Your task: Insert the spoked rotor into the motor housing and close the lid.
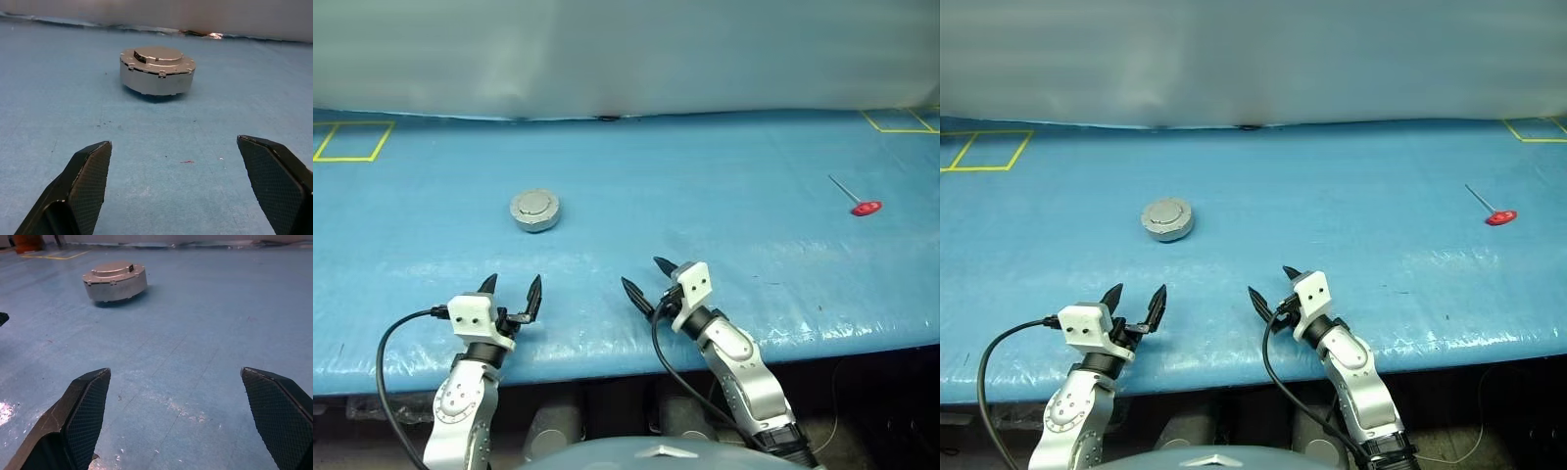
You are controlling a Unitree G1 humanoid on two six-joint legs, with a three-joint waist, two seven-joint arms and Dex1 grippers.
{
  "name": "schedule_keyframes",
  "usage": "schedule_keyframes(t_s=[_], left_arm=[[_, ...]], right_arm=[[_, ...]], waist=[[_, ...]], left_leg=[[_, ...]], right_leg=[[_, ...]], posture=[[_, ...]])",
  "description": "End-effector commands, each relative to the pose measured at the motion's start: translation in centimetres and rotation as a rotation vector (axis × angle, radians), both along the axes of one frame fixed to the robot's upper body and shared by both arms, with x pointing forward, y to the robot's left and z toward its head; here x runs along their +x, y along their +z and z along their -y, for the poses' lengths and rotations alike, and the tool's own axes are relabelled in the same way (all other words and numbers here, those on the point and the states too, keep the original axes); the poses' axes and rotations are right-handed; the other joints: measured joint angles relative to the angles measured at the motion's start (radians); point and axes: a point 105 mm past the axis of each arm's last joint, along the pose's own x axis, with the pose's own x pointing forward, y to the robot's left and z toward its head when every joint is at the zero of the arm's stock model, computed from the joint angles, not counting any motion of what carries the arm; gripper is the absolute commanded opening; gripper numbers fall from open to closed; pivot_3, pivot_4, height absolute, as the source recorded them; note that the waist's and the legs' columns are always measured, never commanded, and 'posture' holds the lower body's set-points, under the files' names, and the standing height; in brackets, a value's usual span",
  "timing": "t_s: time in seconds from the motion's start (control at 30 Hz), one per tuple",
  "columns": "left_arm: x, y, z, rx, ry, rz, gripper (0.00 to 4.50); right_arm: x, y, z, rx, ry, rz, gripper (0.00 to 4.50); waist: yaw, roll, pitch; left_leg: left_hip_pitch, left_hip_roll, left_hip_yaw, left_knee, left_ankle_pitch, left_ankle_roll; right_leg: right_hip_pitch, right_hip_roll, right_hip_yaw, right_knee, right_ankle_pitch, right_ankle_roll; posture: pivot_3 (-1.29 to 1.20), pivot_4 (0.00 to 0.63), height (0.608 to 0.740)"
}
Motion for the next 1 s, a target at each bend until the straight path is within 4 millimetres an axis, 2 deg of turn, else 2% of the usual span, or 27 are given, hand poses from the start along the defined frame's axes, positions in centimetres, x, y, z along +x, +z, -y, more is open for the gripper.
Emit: schedule_keyframes(t_s=[0.03,0.17,0.63,1.0], left_arm=[[0.0,1.4,0.3,0.098,-0.013,0.108,4.47],[-0.1,1.5,0.8,0.181,-0.039,0.149,4.47],[-0.8,0.5,1.3,0.106,-0.093,0.095,4.47],[-1.3,-0.4,1.3,0.102,-0.156,0.047,4.47]], right_arm=[[0.3,2.1,0.6,0.018,-0.036,0.091,4.5],[0.5,2.6,1.2,0.018,-0.08,0.122,4.5],[-0.5,1.9,0.2,0.016,0.029,0.083,4.5],[-1.0,1.0,0.5,-0.01,0.06,0.046,4.5]], waist=[[0.001,0.0,0.0],[0.002,0.0,0.0],[0.0,0.0,0.0],[0.0,0.0,0.0]], left_leg=[[-0.001,0.0,0.0,0.0,0.0,0.0],[-0.001,0.0,0.001,0.0,0.0,0.001],[0.0,0.001,0.001,0.001,0.0,0.001],[0.001,0.001,0.001,0.002,0.0,0.001]], right_leg=[[0.0,0.002,0.0,0.0,0.0,0.0],[0.0,0.005,0.0,0.0,0.0,0.0],[-0.001,0.006,0.0,0.0,0.0,0.001],[-0.001,0.007,0.0,0.0,-0.002,0.004]], posture=[[0.0,0.15,0.74],[0.0,0.15,0.74],[0.0,0.15,0.74],[0.0,0.15,0.74]])
